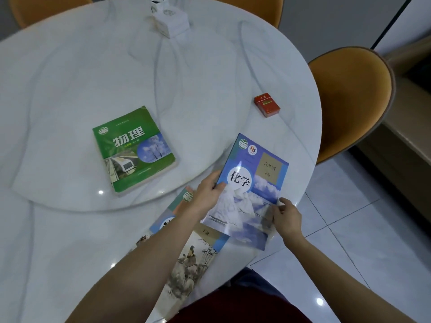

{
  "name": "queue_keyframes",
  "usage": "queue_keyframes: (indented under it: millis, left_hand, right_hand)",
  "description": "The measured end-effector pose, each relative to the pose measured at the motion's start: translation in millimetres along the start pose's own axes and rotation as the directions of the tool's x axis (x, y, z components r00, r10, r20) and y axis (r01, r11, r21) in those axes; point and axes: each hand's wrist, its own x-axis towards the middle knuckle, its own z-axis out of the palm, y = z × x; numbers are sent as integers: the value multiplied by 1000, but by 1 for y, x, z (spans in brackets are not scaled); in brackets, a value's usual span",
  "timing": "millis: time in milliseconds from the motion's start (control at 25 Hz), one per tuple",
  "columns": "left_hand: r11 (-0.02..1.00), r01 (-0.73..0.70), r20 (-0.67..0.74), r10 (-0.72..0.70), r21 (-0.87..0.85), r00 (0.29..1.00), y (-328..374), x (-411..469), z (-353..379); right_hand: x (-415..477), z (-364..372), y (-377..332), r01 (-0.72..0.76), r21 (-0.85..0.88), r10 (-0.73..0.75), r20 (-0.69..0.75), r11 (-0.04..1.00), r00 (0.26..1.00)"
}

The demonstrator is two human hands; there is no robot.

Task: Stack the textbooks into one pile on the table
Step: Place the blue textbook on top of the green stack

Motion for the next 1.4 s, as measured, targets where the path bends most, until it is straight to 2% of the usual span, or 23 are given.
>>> queue_keyframes:
  millis: [160, 400, 680, 880, 1160, 1400]
  left_hand:
    - [980, -5, -100, -15, -199, 995, 9, -14, -20]
    - [946, -33, -310, -73, -323, 948, 19, -25, -71]
    - [888, -118, -526, -151, -444, 837, 22, -27, -148]
    - [912, -122, -643, -176, -392, 746, 16, -12, -204]
    - [949, 4, -709, -239, -315, 663, -1, 19, -247]
    - [967, 114, -751, -249, -228, 611, -14, 33, -246]
  right_hand:
    - [-4, 1, -16, -5, 235, -14, 81, 972, 997]
    - [6, 15, -84, 79, 342, -170, 245, 936, 955]
    - [10, 74, -191, 199, 312, -317, 394, 929, 863]
    - [26, 135, -248, 293, 244, -375, 451, 925, 810]
    - [42, 199, -281, 334, 136, -359, 459, 933, 813]
    - [47, 222, -279, 420, 1, -376, 444, 908, 813]
